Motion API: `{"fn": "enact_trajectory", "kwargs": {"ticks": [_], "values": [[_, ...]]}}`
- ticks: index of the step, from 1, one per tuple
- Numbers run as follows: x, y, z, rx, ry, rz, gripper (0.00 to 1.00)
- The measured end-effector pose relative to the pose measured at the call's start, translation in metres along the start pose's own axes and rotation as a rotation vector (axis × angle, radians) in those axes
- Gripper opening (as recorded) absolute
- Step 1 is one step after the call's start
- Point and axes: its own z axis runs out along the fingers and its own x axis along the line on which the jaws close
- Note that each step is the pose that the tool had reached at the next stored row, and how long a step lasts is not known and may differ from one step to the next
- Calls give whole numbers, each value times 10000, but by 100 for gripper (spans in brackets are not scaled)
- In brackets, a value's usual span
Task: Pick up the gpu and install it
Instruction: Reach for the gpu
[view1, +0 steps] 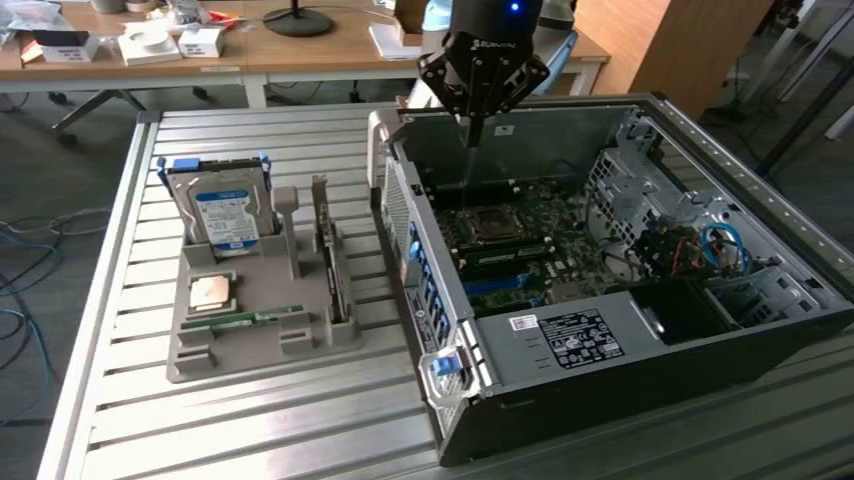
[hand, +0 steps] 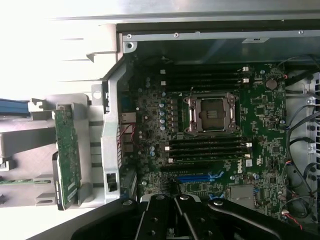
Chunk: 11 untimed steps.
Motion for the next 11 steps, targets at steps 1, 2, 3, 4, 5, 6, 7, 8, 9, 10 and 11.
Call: {"fn": "enact_trajectory", "kwargs": {"ticks": [1,2,3,4,5,6,7,8,9,10,11], "values": [[14,-1,0,-1,0,0,11],[30,-2,0,-1,0,-1,11],[43,-3,0,-1,0,0,11],[54,-4,0,-1,-1,0,11],[61,-4,1,-2,-1,-1,11],[69,-5,1,-1,-1,-1,11],[77,-6,0,0,0,0,11],[86,-7,0,0,1,0,11],[97,-7,1,-1,0,-1,11],[106,-8,1,-1,-1,-1,11],[117,-9,1,0,0,-1,11]]}}
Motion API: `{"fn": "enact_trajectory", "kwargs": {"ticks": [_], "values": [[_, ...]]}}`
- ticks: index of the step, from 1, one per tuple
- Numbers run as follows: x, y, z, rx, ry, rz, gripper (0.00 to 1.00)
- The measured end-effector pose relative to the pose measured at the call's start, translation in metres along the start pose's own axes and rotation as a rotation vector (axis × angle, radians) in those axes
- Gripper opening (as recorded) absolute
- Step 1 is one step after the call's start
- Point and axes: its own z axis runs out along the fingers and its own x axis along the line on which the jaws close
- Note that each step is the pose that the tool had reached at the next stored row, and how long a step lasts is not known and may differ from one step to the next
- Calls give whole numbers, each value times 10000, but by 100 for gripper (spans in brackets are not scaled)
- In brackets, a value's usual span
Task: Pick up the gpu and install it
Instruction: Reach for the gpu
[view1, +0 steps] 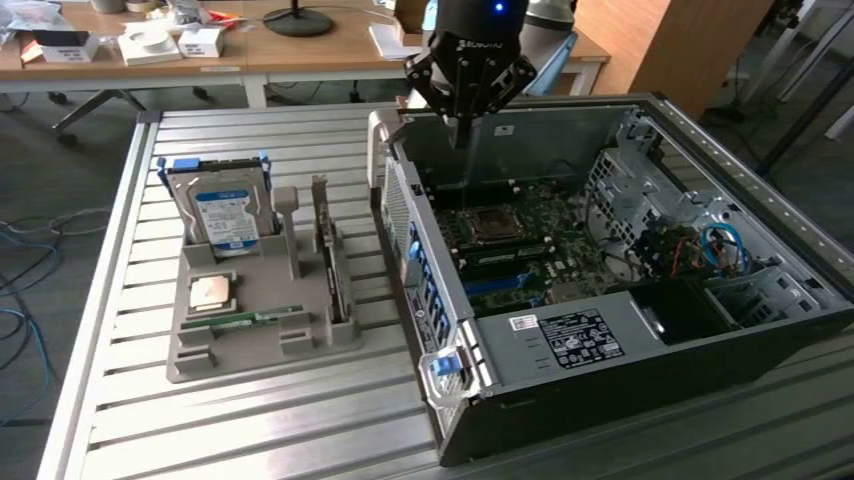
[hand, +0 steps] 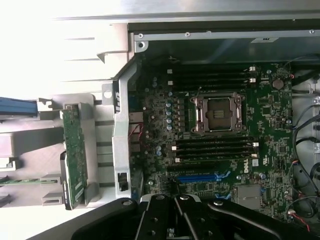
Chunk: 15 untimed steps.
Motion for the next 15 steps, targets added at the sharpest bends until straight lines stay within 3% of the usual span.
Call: {"fn": "enact_trajectory", "kwargs": {"ticks": [15], "values": [[266,-20,-1,-1,0,1,11]]}}
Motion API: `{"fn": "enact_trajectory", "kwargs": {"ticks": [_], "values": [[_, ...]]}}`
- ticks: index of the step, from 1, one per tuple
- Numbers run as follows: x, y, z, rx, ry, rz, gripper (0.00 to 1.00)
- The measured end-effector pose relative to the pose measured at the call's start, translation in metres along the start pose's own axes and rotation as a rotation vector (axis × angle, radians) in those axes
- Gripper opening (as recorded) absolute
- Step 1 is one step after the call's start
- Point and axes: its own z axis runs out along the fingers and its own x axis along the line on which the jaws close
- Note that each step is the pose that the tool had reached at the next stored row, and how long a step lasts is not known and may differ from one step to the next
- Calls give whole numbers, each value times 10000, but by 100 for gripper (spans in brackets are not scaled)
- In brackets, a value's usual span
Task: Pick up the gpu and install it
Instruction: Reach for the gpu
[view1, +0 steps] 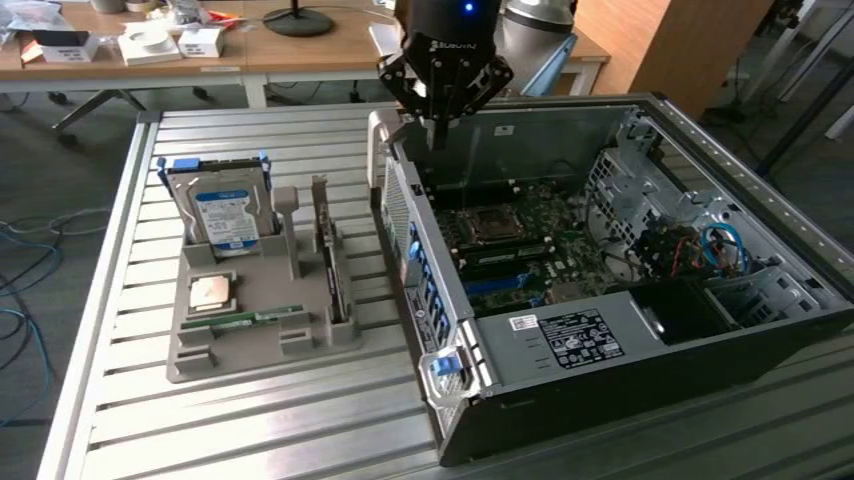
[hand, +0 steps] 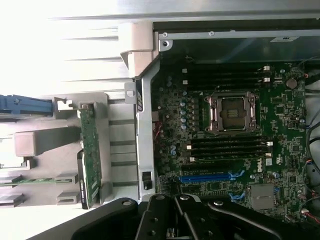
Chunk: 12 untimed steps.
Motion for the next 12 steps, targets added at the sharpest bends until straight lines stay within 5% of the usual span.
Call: {"fn": "enact_trajectory", "kwargs": {"ticks": [12], "values": [[208,-16,3,0,0,-1,11]]}}
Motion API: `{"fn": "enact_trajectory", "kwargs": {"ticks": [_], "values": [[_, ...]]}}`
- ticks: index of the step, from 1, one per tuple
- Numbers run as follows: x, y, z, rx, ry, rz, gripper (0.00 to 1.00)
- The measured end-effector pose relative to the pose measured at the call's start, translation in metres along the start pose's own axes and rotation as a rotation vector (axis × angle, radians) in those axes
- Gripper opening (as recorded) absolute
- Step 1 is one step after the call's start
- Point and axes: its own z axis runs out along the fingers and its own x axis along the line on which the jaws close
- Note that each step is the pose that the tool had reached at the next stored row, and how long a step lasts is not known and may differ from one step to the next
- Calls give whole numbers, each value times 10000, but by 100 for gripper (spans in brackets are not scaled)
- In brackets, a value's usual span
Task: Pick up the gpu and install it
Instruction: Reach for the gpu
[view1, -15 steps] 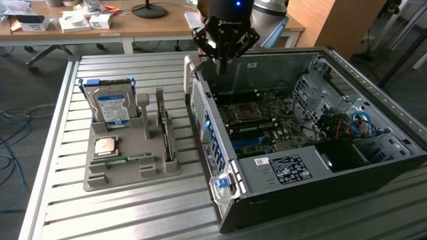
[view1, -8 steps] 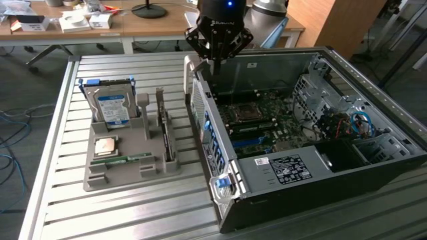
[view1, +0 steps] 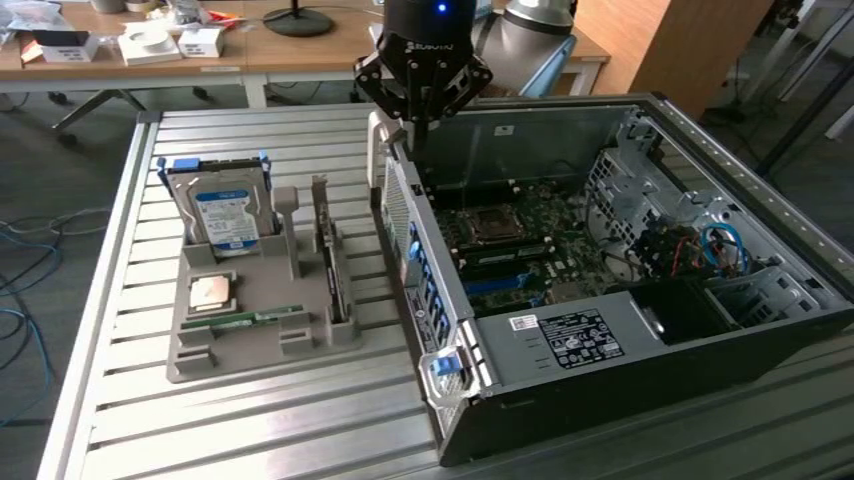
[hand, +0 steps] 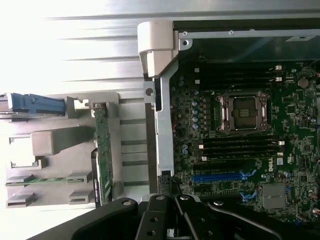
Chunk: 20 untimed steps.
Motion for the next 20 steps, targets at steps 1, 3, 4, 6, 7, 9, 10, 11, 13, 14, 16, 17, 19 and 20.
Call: {"fn": "enact_trajectory", "kwargs": {"ticks": [1,3,4,6,7,9,10,11,13,14,16,17,19,20], "values": [[15,-1,1,0,-1,0,11],[43,-3,1,1,0,0,11],[56,-4,1,1,0,0,11],[90,-7,2,1,0,0,11],[112,-8,2,2,1,1,11],[165,-13,3,1,0,1,11],[190,-15,4,1,0,1,11],[214,-17,4,1,0,1,11],[264,-20,5,1,0,3,11],[289,-22,5,1,0,4,11],[340,-26,6,1,0,5,11],[364,-28,6,1,0,5,11],[410,-31,7,1,-1,5,11],[432,-33,7,1,0,6,11]]}}
